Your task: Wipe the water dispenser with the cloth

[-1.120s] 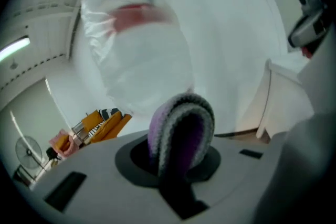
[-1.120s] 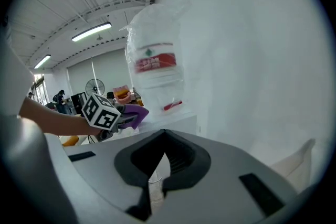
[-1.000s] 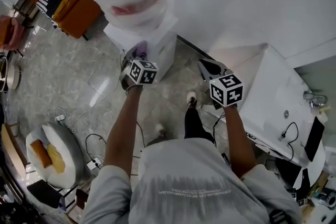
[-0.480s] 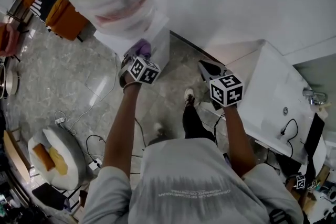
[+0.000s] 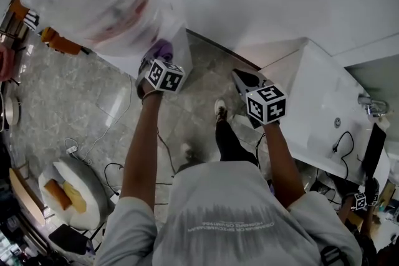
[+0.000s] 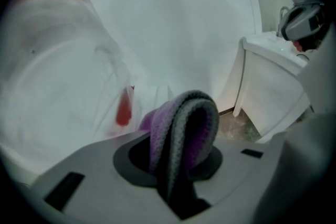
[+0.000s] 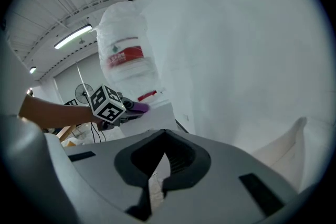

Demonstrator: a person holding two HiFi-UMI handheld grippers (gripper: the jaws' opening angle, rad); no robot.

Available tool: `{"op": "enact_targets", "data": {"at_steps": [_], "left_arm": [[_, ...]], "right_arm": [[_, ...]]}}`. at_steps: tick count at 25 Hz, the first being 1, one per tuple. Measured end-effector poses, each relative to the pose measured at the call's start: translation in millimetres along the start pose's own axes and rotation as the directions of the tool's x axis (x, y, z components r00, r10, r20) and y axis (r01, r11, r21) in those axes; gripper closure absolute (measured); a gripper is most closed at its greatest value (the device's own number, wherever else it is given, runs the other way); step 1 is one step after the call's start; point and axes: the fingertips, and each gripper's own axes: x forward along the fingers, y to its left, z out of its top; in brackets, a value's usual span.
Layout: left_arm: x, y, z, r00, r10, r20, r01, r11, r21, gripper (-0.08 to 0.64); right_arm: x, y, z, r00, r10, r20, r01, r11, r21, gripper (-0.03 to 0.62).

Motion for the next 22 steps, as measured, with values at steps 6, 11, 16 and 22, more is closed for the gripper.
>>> {"op": "enact_targets", "data": {"at_steps": [6, 11, 16, 22], "left_arm": [[11.0, 0.0, 16.9, 1.0, 0.007, -0.003, -0.007, 1.0, -0.007, 0.479], [26.7, -0.2, 37.9, 1.0, -0.001, -0.017, 0.0, 1.0, -0.014, 0.48], [42.4, 3.0, 58.7, 1.0, 0.009, -0.024, -0.009, 1.0, -0.013, 0.48], [65.9, -0.1, 86.7, 1.0, 0.002, -0.015, -0.002, 1.0, -0.005, 0.48]], "right_arm": [[8.6, -16.0, 3.9, 0.999, 0.033, 0.013, -0.034, 0.999, 0.032, 0.584], [23.1, -47.2, 2.4, 0.999, 0.047, 0.013, -0.048, 0.995, 0.092, 0.584], [42.0, -67.7, 4.7, 0.998, 0.06, -0.01, -0.059, 0.995, 0.081, 0.584], [51.7, -86.1, 1.3, 0.998, 0.055, -0.024, -0.052, 0.992, 0.113, 0.584]]}}
